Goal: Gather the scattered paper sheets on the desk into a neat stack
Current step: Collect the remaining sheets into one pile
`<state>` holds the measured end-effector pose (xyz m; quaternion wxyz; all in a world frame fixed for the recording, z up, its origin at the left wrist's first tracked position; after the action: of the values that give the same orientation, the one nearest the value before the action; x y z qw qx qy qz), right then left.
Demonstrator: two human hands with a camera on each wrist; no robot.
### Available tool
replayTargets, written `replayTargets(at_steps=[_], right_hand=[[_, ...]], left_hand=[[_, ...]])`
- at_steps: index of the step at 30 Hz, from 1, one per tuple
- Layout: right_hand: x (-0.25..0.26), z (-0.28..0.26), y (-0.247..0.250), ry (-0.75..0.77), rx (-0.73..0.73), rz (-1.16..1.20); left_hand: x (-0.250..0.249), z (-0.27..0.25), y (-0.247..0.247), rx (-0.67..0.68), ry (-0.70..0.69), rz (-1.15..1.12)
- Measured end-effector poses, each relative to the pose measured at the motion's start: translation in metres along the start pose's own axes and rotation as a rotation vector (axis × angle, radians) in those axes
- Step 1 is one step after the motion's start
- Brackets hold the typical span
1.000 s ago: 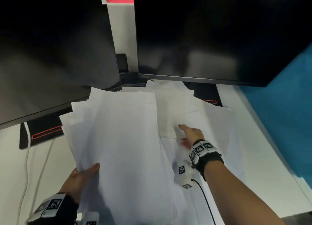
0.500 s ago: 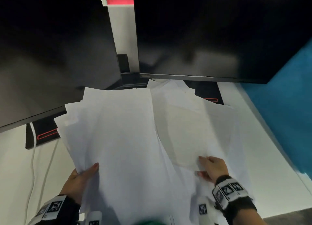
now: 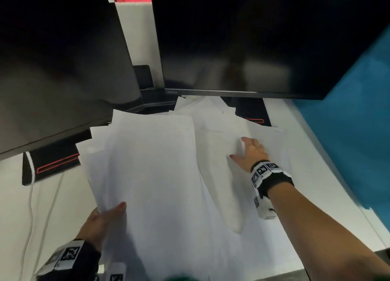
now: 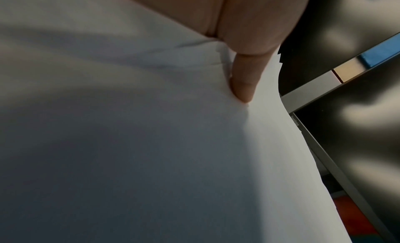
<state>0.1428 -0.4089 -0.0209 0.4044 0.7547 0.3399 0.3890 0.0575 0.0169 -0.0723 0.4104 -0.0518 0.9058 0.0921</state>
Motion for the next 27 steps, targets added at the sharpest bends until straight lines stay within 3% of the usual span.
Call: replayTargets(at_steps=[3, 7, 11, 16, 20, 21, 24, 27], right_hand=[[0.001, 0.008, -0.005, -0.016, 0.013, -0.175], [-0.015, -0.005, -0.008, -0.075, 0.012, -0.087], [-0.038, -0.033, -0.012, -0.104, 0.066, -0.15], [-0.073, -0.075, -0.032, -0.178, 0.332, -0.15], [-0.053, -0.066, 0.002, -0.119, -0.063, 0.046], [-0.042, -0.06, 0.005, -0.084, -0.104, 0.071], [-0.014, -0.038, -0.009, -0.013, 0.009, -0.034], [-0.013, -0.025, -0.024, -0.071, 0.13, -0.11]], left_hand=[[0.002, -0.001, 0.009, -0.039, 0.0, 0.0], [0.015, 0.009, 0.017, -0.063, 0.051, -0.003], [0.018, 0.017, 0.008, -0.013, 0.053, -0.005], [0.01, 0.02, -0.006, 0.031, 0.007, 0.008], [0.009, 0.02, -0.01, 0.044, -0.018, 0.022], [0.009, 0.02, -0.011, 0.052, -0.024, 0.029], [0.004, 0.016, -0.014, 0.07, -0.056, 0.031], [0.002, 0.013, -0.013, 0.062, -0.064, 0.018]])
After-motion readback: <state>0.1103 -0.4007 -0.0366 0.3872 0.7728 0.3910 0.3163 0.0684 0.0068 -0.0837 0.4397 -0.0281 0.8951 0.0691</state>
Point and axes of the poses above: each hand's wrist, its own z-axis towards the middle knuckle, its own y-axis out of the back of the hand, x = y × z, the point moved 8 cm from there along z, towards the middle knuckle, and after that the axes turned 1 degree about x, right-handed, at the moved point
